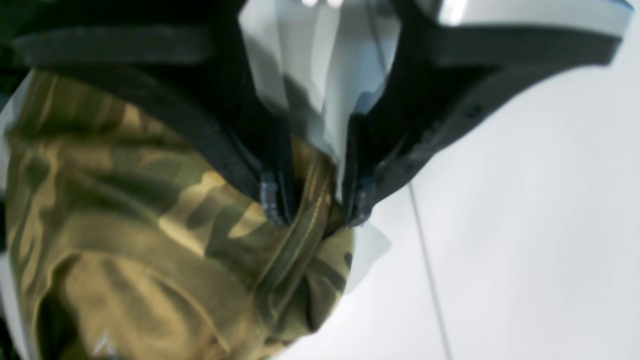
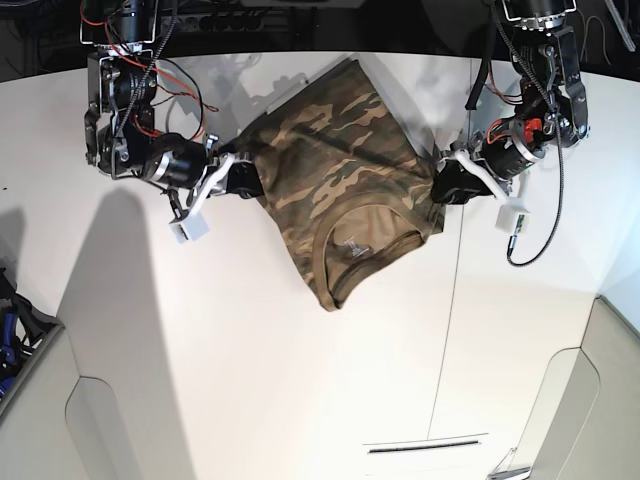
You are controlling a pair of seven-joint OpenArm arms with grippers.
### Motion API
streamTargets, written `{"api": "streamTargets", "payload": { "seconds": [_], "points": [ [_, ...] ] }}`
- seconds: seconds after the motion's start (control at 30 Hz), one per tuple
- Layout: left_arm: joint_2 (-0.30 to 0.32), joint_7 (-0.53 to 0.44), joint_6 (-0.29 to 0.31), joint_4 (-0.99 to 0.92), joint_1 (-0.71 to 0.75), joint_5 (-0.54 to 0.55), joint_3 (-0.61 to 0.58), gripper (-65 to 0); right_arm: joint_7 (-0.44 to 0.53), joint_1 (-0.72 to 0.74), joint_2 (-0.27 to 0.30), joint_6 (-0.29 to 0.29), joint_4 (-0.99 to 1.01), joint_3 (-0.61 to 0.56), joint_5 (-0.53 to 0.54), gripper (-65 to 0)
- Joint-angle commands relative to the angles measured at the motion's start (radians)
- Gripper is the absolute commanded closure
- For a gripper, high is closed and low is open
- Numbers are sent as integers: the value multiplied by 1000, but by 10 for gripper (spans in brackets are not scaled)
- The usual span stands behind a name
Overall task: Fold the T-shirt properly
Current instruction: 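Grasp the folded shirt's sides with both grippers and drag it square, then open both grippers and pull them away from the folded shirt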
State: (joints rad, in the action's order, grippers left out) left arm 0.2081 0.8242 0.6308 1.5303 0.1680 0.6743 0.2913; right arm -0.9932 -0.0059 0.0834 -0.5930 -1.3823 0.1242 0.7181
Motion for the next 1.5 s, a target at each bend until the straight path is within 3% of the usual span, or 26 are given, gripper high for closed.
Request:
{"api": "streamTargets", "payload": {
  "seconds": [0.0, 0.53, 0.87, 1.2, 1.47],
  "points": [
    [8, 2, 2, -11, -28, -16, -21, -179, 4, -4, 4, -14, -24, 1, 37, 0],
    [8, -58, -64, -95, -231, -122, -215, -179, -31, -158, -21, -16, -199, -1, 95, 0],
    [14, -53, -62, -91, -243, -121, -211, -179, -35, -172, -20, -16, -209, 8, 115, 0],
    [28, 31, -58, 0, -243, -74, -172, -179, -35, -166, -20, -15, -348, 61, 108, 0],
    [28, 56, -43, 50, -209, -62, -97, -179, 35, -138, -20, -15, -444, 66, 76, 0]
  ]
}}
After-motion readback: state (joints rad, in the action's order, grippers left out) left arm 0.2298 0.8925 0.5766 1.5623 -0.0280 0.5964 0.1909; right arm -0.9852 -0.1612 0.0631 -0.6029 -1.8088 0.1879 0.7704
